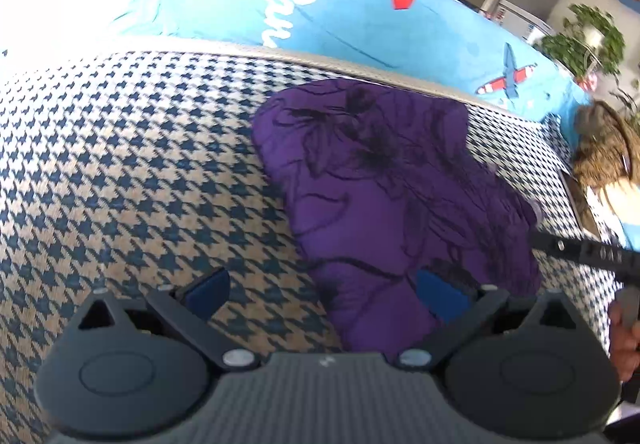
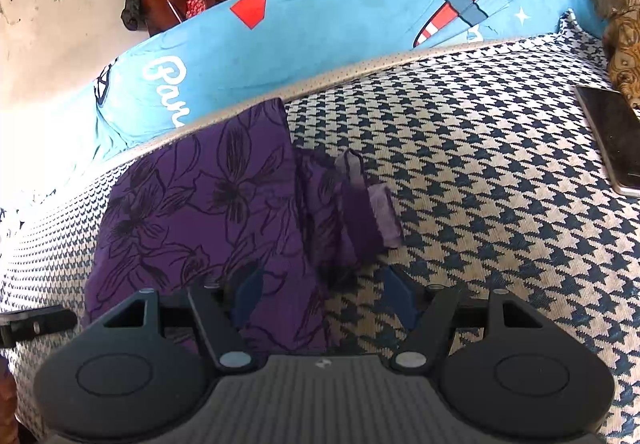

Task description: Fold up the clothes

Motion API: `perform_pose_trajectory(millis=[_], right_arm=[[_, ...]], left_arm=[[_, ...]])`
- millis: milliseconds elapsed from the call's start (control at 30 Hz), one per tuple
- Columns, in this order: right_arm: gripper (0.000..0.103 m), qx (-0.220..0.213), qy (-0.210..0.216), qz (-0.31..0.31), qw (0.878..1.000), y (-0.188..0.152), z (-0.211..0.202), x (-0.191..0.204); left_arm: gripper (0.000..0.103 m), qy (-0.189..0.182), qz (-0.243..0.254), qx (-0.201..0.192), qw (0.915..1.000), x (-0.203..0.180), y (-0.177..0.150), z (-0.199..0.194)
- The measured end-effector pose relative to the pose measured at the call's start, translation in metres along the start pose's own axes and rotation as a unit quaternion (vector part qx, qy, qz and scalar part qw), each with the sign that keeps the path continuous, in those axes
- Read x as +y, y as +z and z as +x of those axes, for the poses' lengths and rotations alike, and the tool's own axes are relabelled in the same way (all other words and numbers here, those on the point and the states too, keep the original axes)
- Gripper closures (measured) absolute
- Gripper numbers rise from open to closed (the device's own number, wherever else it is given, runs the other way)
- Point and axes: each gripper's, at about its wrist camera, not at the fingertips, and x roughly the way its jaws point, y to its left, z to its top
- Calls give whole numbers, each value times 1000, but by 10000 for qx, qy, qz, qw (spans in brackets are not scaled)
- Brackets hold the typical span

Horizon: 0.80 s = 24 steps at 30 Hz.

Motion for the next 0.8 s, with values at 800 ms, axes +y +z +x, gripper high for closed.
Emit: perform_pose_trajectory(millis=[800], right_arm=[[35,319,614,1125,9912,1,25,-25]], left_arm=[[0,-260,-222,499,9982,19,43,44]])
